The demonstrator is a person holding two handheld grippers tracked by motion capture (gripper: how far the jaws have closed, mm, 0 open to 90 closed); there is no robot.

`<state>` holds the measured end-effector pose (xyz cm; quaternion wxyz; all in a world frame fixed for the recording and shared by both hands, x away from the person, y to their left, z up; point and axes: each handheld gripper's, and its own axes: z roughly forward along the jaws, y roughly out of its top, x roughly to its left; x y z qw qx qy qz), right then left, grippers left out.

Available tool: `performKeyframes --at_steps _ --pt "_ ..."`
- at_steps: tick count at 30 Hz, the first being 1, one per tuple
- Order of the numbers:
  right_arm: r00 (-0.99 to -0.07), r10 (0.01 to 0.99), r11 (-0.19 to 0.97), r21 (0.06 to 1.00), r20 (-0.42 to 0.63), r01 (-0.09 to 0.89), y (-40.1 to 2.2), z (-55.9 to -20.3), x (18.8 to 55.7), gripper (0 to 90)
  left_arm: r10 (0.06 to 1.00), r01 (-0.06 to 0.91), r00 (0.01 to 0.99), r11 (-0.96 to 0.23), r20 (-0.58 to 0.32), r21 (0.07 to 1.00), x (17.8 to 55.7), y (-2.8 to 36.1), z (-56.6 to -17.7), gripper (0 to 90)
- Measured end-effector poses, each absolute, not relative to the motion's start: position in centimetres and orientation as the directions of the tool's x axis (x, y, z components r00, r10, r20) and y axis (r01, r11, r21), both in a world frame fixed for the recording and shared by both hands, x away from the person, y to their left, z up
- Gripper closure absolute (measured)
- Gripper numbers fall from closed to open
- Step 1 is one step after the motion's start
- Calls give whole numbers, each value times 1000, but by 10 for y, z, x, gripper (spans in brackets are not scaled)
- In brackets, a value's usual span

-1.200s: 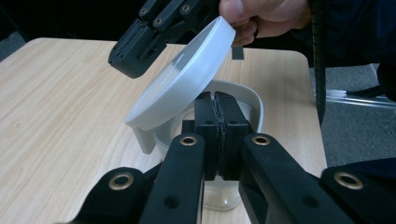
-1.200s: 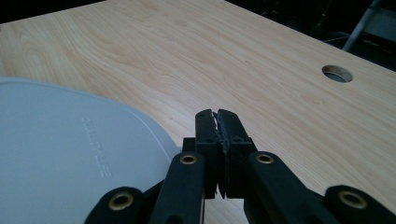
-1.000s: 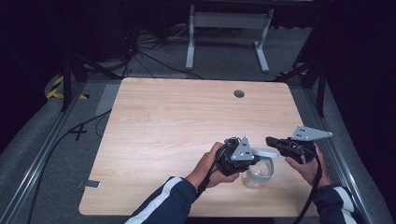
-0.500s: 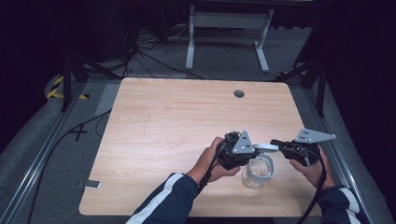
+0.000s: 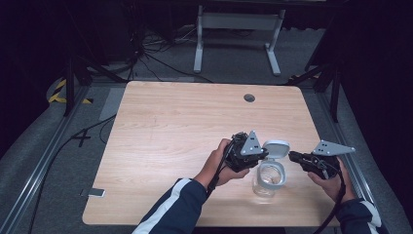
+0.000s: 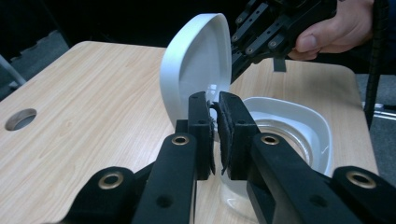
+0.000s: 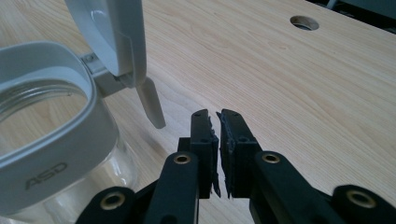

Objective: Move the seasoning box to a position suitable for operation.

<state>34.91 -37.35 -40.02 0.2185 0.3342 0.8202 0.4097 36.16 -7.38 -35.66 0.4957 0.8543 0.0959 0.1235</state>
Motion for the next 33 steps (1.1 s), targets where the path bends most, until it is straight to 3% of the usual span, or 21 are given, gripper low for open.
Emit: performKeyframes --at_steps 9,16,33 --pt "-675 732 436 826 -93 358 -374 -400 347 817 290 16 944 -514 156 858 355 -60 -354 813" --pt "-678 725 457 819 -118 346 -370 -399 345 784 309 6 927 -578 212 816 348 -36 -360 735" --pt "-682 708 510 800 -183 316 -370 -403 325 528 400 93 866 -718 299 690 341 47 -396 486"
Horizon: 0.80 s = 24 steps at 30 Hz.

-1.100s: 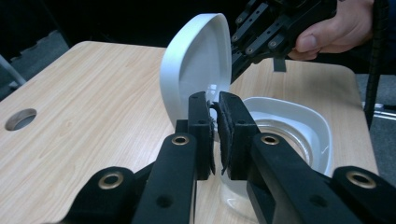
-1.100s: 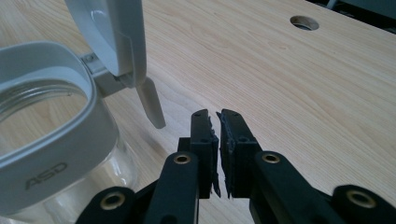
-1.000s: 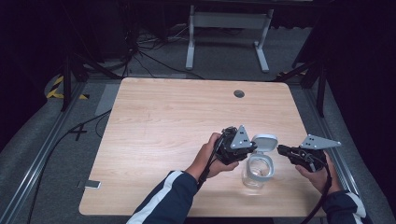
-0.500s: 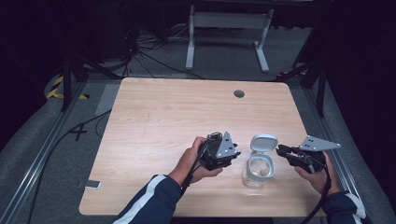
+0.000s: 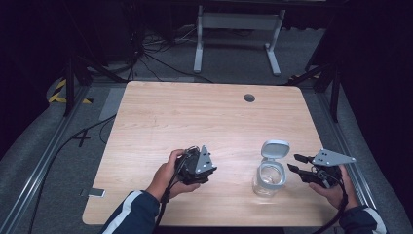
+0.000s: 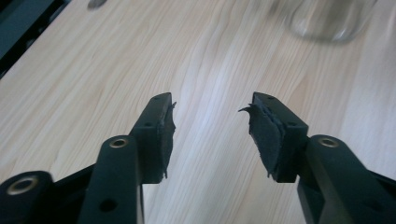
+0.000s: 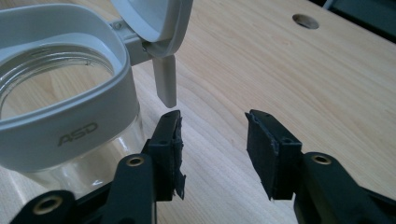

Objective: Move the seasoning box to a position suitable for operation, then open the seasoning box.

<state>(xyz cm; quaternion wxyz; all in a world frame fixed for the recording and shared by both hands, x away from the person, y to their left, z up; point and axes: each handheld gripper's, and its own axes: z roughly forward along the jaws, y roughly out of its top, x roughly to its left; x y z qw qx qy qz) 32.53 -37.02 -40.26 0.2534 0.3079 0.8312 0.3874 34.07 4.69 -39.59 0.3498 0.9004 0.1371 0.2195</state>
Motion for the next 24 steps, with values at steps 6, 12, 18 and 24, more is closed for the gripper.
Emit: performKeyframes --at_steps 6,12,18,24 --pt "-666 721 513 793 -192 327 -376 -405 321 477 440 155 836 -764 329 626 337 78 -421 350" --pt "-655 730 525 774 -196 353 -382 -409 316 425 462 189 826 -766 322 614 331 112 -435 260" --pt "-648 734 533 763 -202 367 -389 -412 311 395 518 242 803 -736 295 632 327 142 -440 242" --pt "-640 741 538 748 -201 388 -397 -418 306 371 563 290 784 -706 263 646 321 168 -449 231"
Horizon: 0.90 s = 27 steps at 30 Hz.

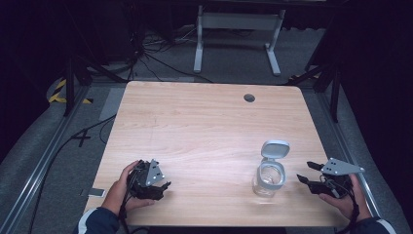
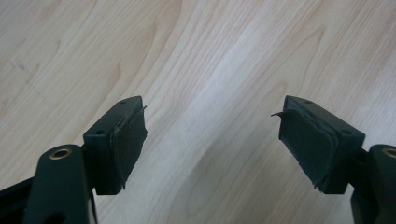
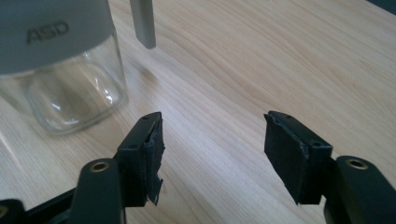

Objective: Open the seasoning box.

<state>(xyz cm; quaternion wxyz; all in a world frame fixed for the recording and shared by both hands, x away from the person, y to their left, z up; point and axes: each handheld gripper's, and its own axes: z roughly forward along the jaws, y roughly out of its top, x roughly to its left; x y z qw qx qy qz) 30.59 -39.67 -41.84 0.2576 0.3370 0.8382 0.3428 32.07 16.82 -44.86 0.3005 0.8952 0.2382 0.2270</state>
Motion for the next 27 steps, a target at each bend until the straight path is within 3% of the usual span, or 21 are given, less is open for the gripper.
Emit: performKeyframes --at_steps 12,22,27 --pt "-581 799 478 748 -153 460 -423 -438 292 361 613 354 765 -655 196 668 316 201 -463 215" --pt "-529 847 383 758 -59 529 -441 -462 285 335 686 440 722 -558 91 704 320 230 -476 201" --pt "-522 852 364 761 -39 537 -443 -467 284 323 718 501 696 -479 -7 721 323 237 -482 167"
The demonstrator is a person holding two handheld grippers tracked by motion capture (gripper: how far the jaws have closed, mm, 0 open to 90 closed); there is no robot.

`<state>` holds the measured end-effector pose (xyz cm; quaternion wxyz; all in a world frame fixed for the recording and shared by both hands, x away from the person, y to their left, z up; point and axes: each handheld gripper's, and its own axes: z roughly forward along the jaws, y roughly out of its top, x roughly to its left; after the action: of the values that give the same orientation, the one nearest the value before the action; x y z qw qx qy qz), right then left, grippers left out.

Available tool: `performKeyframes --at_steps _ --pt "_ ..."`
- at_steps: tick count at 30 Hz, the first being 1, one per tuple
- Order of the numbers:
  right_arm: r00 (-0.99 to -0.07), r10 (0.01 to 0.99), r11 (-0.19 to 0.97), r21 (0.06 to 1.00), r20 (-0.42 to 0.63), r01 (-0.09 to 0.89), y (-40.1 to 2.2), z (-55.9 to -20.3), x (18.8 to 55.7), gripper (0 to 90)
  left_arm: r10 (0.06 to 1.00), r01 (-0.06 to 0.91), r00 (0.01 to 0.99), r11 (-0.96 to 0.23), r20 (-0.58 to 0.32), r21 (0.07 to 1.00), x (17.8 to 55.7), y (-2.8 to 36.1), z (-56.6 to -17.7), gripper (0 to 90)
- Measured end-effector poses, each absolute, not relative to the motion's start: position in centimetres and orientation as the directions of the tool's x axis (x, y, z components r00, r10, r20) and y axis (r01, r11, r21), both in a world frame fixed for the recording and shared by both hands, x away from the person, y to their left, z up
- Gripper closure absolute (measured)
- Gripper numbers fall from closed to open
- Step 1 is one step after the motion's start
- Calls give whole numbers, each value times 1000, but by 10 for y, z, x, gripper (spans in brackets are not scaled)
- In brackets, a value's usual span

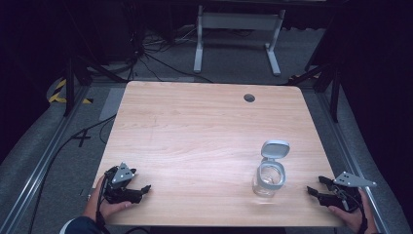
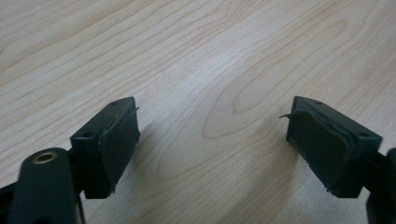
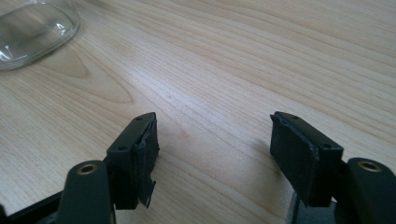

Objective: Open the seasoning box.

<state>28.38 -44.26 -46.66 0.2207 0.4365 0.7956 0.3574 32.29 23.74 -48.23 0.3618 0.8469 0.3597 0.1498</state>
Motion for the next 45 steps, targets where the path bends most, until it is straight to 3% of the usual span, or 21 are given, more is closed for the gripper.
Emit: performKeyframes --at_steps 45 --pt "-506 862 348 759 -30 550 -444 -467 284 308 736 515 677 -463 -11 721 327 237 -482 168"
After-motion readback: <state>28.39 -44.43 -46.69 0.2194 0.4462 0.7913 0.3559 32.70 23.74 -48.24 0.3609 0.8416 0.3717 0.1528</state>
